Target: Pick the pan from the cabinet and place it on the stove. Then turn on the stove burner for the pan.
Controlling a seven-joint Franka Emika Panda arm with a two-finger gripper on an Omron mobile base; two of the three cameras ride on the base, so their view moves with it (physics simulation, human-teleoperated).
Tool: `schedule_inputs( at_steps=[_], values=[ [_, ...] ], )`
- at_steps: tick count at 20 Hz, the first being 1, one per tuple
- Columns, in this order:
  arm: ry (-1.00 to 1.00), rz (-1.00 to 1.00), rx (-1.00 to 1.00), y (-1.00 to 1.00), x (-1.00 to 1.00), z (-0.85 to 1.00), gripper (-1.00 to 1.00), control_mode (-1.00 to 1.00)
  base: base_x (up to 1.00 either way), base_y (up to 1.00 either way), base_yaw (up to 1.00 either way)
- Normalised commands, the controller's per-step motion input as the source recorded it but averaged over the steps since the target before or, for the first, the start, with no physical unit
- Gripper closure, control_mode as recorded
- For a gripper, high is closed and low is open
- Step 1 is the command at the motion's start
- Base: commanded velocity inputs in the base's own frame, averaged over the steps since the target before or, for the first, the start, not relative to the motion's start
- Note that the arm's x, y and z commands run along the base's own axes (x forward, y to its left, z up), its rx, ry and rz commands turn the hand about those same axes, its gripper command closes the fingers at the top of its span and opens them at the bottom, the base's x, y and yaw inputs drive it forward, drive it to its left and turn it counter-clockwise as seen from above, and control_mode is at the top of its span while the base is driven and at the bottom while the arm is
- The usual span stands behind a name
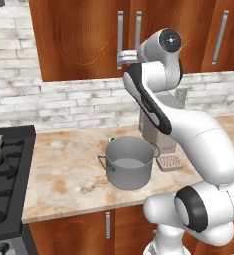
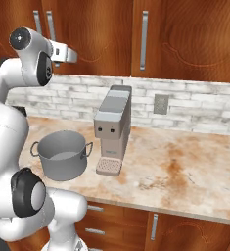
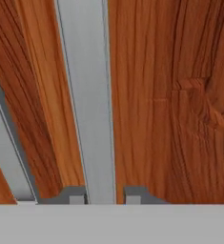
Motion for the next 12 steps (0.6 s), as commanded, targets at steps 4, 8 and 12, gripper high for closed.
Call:
schedule_inputs(
  at_steps=[4,8,12],
  values=[
    [0.03,0.0,0.0,-0.31,-0.93,0.0,1.0,-1.0,0.0,0.0,0.0],
    [0.0,0.0,0.0,-0.5,-1.0,0.0,1.0,-1.0,0.0,0.0,0.0],
    [0.0,0.0,0.0,-0.58,-0.95,-0.01,1.0,-1.0,0.0,0.0,0.0]
  ],
)
